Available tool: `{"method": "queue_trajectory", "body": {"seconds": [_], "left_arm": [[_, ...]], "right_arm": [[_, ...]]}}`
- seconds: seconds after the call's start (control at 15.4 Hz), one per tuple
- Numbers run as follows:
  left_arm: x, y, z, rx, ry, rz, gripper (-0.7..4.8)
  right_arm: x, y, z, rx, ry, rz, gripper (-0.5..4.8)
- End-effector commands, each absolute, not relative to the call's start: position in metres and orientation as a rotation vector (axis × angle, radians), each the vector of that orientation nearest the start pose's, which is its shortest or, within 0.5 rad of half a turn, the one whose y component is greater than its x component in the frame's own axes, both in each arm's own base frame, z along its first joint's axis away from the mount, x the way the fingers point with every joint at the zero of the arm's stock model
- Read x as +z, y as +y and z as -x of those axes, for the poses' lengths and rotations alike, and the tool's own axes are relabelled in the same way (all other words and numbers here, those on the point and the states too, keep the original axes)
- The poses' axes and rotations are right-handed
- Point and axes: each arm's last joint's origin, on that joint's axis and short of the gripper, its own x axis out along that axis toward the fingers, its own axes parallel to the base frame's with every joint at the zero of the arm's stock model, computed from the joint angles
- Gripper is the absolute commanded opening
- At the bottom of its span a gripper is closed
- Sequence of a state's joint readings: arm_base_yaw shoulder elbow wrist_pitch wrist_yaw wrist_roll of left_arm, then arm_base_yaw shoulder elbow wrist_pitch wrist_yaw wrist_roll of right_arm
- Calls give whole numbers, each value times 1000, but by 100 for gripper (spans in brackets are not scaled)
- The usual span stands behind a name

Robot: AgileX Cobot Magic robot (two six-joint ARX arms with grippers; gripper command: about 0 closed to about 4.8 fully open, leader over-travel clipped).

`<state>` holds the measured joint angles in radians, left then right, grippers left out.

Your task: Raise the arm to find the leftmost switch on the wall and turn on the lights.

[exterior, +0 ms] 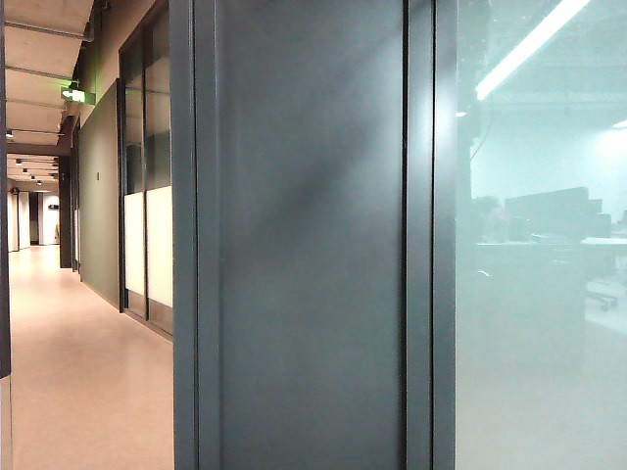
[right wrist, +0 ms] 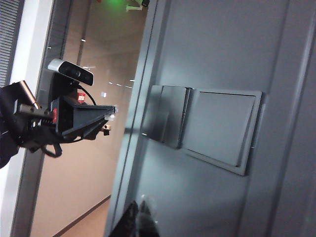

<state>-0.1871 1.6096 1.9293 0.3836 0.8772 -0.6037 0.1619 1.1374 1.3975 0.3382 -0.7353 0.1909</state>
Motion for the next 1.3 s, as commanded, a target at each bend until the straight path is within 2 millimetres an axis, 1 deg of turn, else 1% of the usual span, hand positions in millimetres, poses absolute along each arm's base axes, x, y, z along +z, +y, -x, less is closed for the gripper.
{"method": "queue_trajectory", "body": {"seconds": [0.06, 0.26, 0.39, 0.52, 0.71, 1.17, 1.3], "left_arm": [[560, -87, -300, -1098, -439, 285, -5], [556, -90, -306, -1005, -425, 311, -5], [552, -90, -310, -944, -405, 296, -5], [550, -91, -312, -944, -403, 293, -5], [542, -94, -322, -951, -373, 296, -5], [541, -93, -325, -897, -374, 308, -5], [539, -94, -328, -897, -369, 310, -5]], "right_arm": [[516, 52, -196, 922, -515, 2, -1], [516, 52, -196, 922, -516, 2, -1], [516, 52, -196, 921, -518, 3, -1], [516, 52, -196, 921, -519, 4, -1], [516, 52, -196, 921, -518, 4, -1], [516, 52, -196, 920, -523, 7, -1], [516, 52, -196, 920, -523, 7, -1]]}}
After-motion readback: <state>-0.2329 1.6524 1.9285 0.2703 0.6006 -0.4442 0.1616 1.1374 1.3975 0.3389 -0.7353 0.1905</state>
